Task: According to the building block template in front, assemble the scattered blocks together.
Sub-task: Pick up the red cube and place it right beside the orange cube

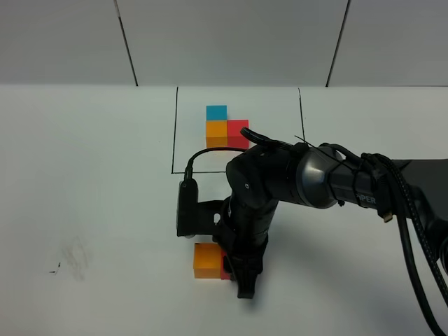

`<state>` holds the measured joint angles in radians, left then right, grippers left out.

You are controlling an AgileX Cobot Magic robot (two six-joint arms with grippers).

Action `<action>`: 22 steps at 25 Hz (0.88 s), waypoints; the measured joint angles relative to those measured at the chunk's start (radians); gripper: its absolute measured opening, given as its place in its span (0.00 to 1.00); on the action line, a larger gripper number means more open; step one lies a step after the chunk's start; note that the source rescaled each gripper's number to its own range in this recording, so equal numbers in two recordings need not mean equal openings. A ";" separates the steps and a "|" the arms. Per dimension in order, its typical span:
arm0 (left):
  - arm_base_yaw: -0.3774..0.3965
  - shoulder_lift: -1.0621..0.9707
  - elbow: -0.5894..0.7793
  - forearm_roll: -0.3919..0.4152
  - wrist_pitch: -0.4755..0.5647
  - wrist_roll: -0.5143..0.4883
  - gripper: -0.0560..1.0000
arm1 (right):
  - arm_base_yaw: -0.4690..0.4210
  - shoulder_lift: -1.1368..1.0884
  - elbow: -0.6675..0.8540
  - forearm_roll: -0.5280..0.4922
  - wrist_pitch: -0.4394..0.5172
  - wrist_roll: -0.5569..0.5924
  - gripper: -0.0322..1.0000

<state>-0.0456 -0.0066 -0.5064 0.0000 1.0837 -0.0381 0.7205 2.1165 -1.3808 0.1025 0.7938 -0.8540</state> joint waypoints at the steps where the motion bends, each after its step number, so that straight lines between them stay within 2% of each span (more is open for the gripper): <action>1: 0.000 0.000 0.000 0.000 0.000 0.000 0.53 | 0.000 0.000 0.000 -0.004 0.010 -0.012 0.27; 5: 0.000 0.000 0.000 0.000 0.000 0.000 0.53 | 0.000 0.000 0.000 -0.018 0.037 -0.031 0.27; 19: 0.000 0.000 0.000 0.000 0.000 0.000 0.53 | 0.000 0.000 -0.001 -0.026 0.040 -0.037 0.27; 22: 0.000 0.000 0.000 0.000 0.000 0.000 0.53 | 0.000 0.000 -0.001 -0.030 0.043 -0.027 0.36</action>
<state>-0.0456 -0.0066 -0.5064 0.0000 1.0837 -0.0381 0.7205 2.1165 -1.3815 0.0723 0.8372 -0.8810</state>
